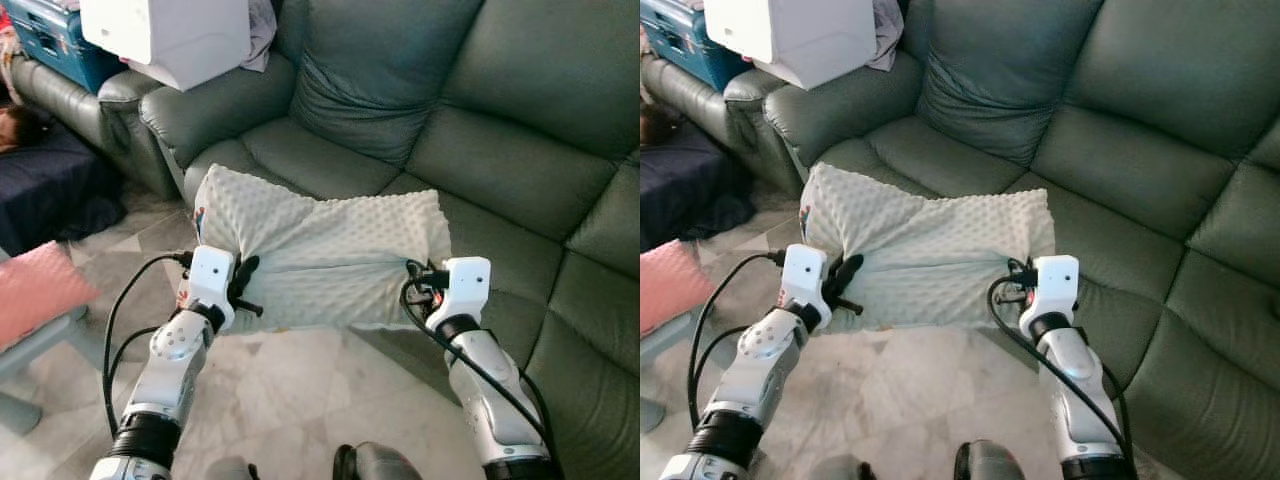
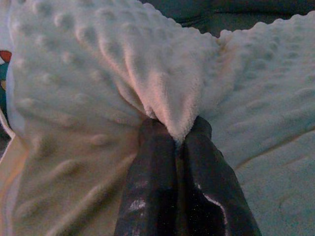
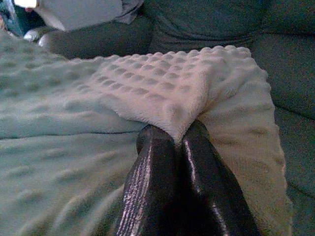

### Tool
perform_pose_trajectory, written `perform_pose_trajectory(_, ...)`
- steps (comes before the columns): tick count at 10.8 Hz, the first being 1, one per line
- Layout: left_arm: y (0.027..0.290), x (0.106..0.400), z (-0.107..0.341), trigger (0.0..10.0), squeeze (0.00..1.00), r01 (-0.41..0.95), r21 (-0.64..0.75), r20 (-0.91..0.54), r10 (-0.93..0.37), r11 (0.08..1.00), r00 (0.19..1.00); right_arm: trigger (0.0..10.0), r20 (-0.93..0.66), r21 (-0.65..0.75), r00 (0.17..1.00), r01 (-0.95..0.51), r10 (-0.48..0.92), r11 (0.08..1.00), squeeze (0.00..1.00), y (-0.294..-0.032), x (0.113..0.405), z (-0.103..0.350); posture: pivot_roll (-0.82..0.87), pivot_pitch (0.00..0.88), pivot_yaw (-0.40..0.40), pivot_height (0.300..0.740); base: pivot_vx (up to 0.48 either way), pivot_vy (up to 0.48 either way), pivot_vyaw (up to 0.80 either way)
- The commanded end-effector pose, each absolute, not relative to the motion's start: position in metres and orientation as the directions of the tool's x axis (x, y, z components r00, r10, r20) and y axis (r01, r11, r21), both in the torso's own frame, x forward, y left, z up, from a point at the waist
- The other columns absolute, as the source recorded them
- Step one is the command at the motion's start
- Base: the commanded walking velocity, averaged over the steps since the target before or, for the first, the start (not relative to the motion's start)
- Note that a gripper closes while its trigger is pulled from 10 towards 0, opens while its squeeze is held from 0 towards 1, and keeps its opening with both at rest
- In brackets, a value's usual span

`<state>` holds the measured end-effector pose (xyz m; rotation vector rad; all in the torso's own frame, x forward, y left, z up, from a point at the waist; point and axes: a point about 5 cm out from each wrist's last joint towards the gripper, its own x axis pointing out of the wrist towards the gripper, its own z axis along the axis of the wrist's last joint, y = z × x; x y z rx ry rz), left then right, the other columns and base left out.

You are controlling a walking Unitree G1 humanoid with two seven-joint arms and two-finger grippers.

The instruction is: Move the pillow to the sofa

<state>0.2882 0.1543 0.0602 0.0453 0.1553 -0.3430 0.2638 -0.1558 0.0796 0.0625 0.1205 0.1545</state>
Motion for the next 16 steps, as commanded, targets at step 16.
perform_pose_trajectory(16,0.1559,0.2876,0.0613,10.0,0.00,0.342,0.008,-0.153,-0.337,0.940,0.929,10.0,-0.094,0.071,0.991,-0.087,0.093,0.994,0.00,-0.1666,0.2623,0.0853,-0.09,0.097,-0.014,0.740,0.283,0.000,-0.37)
